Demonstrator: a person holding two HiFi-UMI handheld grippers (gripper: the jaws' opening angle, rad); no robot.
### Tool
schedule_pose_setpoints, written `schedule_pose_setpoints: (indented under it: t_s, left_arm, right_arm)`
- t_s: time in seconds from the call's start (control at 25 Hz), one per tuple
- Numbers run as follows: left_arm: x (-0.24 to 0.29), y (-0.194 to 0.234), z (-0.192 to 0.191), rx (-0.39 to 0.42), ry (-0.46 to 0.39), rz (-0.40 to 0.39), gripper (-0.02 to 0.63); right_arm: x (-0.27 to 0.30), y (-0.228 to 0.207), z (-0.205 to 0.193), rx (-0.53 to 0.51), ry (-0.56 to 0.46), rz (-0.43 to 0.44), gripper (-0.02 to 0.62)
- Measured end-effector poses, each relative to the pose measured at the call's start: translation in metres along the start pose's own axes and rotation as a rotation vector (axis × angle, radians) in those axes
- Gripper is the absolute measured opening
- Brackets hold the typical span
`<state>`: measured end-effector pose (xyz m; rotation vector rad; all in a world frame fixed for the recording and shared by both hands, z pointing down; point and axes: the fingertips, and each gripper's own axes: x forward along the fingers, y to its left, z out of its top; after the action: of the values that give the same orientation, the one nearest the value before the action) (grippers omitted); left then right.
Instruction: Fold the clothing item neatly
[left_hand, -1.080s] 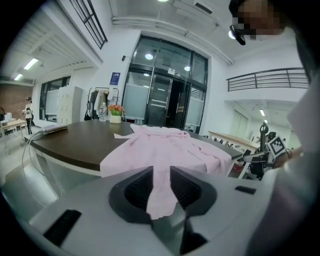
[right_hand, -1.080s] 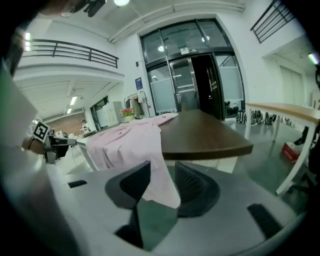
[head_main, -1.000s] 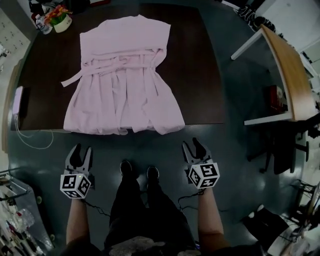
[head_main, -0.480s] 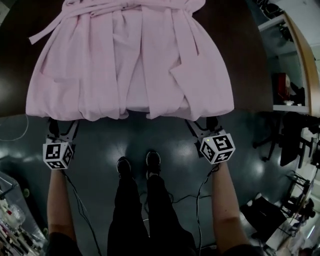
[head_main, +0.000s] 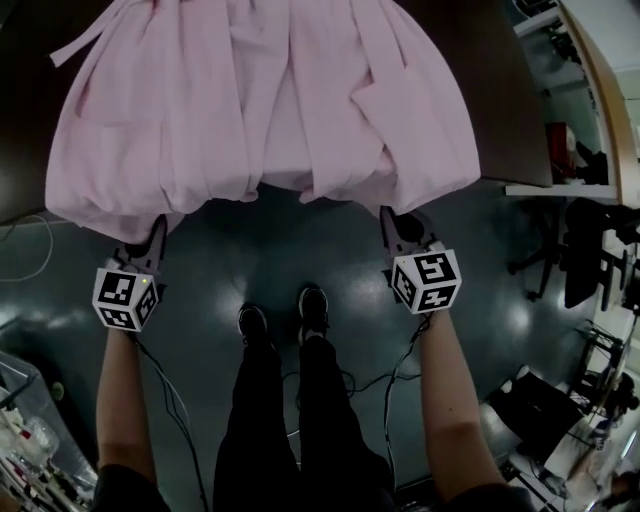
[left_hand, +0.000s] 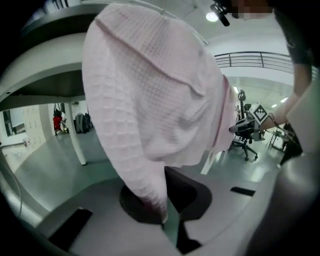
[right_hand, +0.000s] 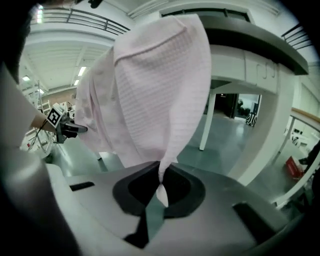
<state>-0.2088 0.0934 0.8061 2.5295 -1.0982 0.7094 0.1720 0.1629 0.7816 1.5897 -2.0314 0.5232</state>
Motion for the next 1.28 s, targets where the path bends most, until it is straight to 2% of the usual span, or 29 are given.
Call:
schedule_pose_setpoints:
  t_s: [0.16,0.32,0.48,0.68,0.76,0.84,1.04,1.28]
  left_arm:
    - [-0.06,-0.043,0.002,-0.042,-0.007,-0.046,0.015]
    - [-0.154,-0.093,0.036,-0.138,-0.044,-0.107,0.015]
    - [-0.217,-0.113,0.111,-0.145,-0.104,-0.2,0.015]
    - [-0.266,-0.123,0.224,-0.063,-0.195,-0.448,0.015]
    - [-0.274,-0.117,0.269,-0.036,-0.235,-0.509,0.015]
    - [-0.272,-0.106,0.317,-0.023,-0.295,-0.537,0.015]
    - [-0.233,-0.057,0.435,0.023,-0.437,-0.473,0.015]
    - [-0.176,0.0,0.555,0.097,-0.515,-0.454,0.015]
  right_arm:
    - [-0.043,0.034,0.005,-0.003,0.018,0.021,0.002]
    - [-0.136,0.067,0.028,0.01,0.054,0.019,0.002]
    - [-0.194,0.083,0.11,-0.016,-0.018,0.06,0.002]
    - [-0.242,0.091,0.22,-0.109,-0.114,0.168,0.002]
    - [-0.249,0.085,0.26,-0.138,-0.163,0.193,0.002]
    - [-0.248,0.074,0.301,-0.162,-0.228,0.217,0.002]
    - [-0.225,0.025,0.408,-0.182,-0.422,0.277,0.002]
    - [-0.158,-0.017,0.523,-0.251,-0.448,0.354,0.002]
